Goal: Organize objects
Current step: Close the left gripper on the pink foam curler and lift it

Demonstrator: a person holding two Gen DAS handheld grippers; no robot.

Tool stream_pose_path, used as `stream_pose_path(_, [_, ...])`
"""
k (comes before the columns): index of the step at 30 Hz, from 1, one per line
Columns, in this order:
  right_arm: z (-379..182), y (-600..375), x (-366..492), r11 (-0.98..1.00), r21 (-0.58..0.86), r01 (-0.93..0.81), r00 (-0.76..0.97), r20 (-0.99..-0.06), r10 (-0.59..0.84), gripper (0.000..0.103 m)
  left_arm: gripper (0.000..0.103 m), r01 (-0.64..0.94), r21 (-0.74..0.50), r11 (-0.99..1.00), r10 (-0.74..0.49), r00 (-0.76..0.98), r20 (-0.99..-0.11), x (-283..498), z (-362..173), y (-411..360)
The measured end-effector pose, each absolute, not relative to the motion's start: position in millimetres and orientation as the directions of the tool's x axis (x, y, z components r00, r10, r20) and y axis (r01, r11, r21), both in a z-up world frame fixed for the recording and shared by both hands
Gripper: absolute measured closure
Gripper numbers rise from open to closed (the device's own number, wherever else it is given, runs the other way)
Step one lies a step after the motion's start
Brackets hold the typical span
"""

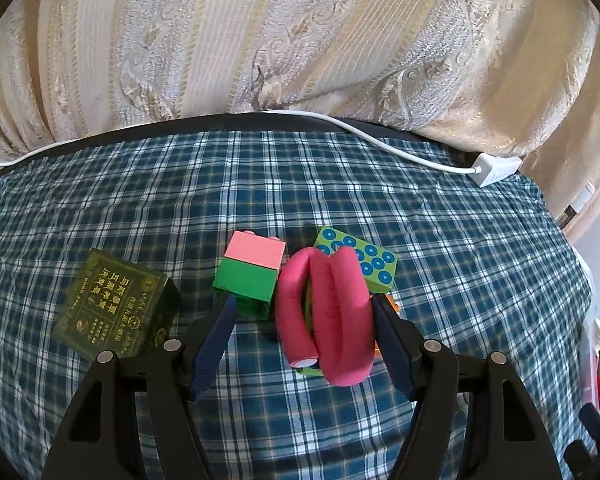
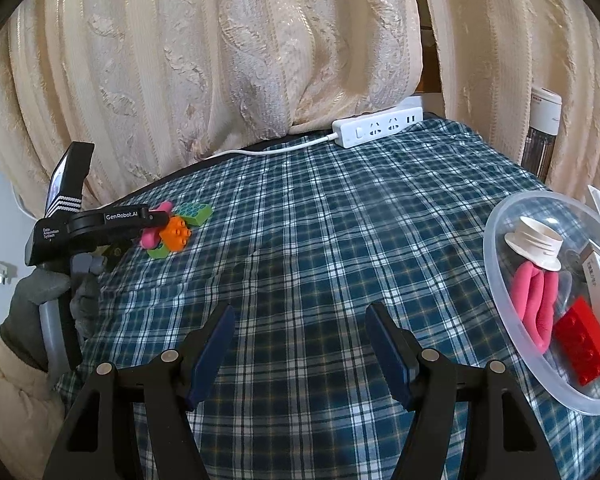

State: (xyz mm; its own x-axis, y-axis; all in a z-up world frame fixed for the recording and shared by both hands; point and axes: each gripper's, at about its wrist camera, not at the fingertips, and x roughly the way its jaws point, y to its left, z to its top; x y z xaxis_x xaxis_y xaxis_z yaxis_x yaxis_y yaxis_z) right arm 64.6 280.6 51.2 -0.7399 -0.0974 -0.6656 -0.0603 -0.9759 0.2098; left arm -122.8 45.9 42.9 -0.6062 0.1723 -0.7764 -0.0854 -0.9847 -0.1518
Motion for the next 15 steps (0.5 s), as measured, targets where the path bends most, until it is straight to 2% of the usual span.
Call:
stream_pose_path(11, [50.8, 278.8, 63.4, -0.976, 0.211, -0.057, -0.74, -0.665, -0.101, 0.032, 0.034, -0.047, -0.108, -0.993, 0.115, -0.59, -0.799, -121.5, 37.6, 39.8])
stream_pose_path(15, [50.7, 277.4, 62.2, -0.976, 0.211, -0.053, -0.738, -0.666, -0.104, 0.032, 0.038, -0.06, -0.098, -0.993, 0.114, -0.589, -0.8, -122.0, 34.7, 44.6])
